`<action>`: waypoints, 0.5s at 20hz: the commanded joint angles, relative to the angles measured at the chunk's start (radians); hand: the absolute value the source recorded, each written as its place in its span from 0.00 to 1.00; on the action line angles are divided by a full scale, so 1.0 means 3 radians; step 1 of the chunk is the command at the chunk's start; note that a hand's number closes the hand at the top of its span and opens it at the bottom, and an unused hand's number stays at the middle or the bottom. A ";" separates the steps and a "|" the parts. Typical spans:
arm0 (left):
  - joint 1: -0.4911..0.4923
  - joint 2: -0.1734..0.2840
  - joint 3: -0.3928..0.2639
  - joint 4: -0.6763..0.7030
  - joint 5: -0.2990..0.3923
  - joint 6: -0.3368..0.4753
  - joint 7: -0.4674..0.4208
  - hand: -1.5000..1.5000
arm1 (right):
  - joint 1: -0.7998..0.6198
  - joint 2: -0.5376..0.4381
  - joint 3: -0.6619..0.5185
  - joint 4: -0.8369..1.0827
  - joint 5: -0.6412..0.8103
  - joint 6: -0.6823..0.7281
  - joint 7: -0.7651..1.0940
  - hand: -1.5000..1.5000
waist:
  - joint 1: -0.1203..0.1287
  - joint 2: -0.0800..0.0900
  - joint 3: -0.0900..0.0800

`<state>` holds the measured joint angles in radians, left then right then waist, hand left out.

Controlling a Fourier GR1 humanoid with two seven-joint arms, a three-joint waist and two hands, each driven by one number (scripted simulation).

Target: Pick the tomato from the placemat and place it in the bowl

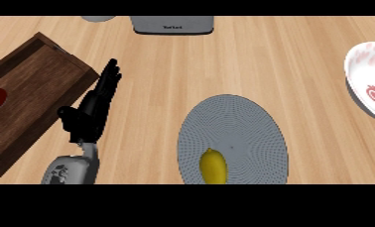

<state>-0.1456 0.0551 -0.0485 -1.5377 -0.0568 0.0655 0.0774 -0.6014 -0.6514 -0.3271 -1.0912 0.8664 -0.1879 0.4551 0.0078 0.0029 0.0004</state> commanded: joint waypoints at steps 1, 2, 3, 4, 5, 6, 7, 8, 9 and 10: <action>-0.0188 -0.0012 0.0052 0.0182 -0.0063 0.0059 -0.0057 0.50 | 0.0097 -0.0072 -0.0183 0.0514 -0.0092 -0.0273 -0.0432 1.00 | -0.0008 0.0004 0.0001; -0.0064 0.0025 0.0126 0.0190 0.0070 -0.0052 -0.0142 0.50 | -0.0037 -0.0099 -0.0133 0.0635 -0.0021 -0.0245 -0.0370 1.00 | 0.0003 0.0001 -0.0001; 0.0003 -0.0051 -0.0011 0.0167 0.0009 -0.0043 -0.0141 0.50 | -0.0085 -0.0019 -0.0142 0.0910 -0.0015 -0.0357 -0.0421 1.00 | 0.0025 0.0009 0.0001; 0.0062 -0.0084 -0.0051 0.0031 -0.0031 0.0027 -0.0021 0.50 | 0.0129 -0.0190 -0.0291 0.0860 -0.0159 -0.0276 -0.0614 1.00 | 0.0002 0.0000 0.0002; -0.0077 -0.0057 0.0003 0.0036 -0.0033 0.0053 0.0054 0.50 | 0.0121 -0.0179 -0.0280 0.0903 -0.0265 -0.0109 -0.0714 1.00 | -0.0004 -0.0001 0.0001; -0.0230 0.0005 0.0078 0.0186 0.0018 -0.0025 0.0018 0.50 | -0.0014 -0.0162 -0.0336 0.1135 -0.0352 -0.0067 -0.0768 1.00 | 0.0010 0.0010 0.0002; -0.0002 -0.0026 -0.0011 -0.0013 0.0000 -0.0020 0.0014 0.50 | 0.0057 -0.0083 -0.0517 0.1168 -0.0537 -0.0175 -0.0840 1.00 | 0.0023 0.0006 0.0005; -0.0128 0.0024 0.0098 0.0211 0.0008 -0.0022 -0.0063 0.50 | 0.0098 -0.0112 -0.0557 0.1207 -0.0593 -0.0116 -0.0882 1.00 | -0.0006 0.0007 0.0003; -0.0060 -0.0015 0.0045 0.0057 0.0022 -0.0018 0.0000 0.50 | -0.0032 -0.0178 -0.0564 0.1324 -0.0657 0.0097 -0.0875 0.00 | 0.0017 0.0004 0.0003; -0.0247 -0.0061 0.0020 0.0140 -0.0048 0.0061 0.0095 0.50 | 0.0059 -0.0133 -0.0581 0.1461 -0.0713 0.0113 -0.1093 0.00 | 0.0008 0.0012 0.0006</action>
<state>-0.1779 0.0480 -0.0385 -1.5069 -0.0588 0.0673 0.0790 -0.5901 -0.6885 -0.4555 -0.7628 0.7274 -0.2021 0.2228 0.0101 0.0047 0.0013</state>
